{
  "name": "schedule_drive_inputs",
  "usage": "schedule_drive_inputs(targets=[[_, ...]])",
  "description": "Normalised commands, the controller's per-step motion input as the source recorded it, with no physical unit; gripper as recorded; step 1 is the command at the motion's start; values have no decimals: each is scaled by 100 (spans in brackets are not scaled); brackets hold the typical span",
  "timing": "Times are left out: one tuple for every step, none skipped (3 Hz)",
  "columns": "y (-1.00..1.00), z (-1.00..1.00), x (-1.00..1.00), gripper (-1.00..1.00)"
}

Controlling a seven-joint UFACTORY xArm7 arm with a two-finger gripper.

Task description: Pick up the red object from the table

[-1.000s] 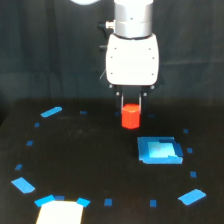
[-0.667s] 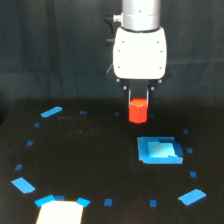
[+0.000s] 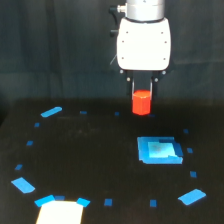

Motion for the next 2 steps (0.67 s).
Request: schedule_drive_inputs(targets=[[-7,32,3,-100],[12,83,-3,-100]])
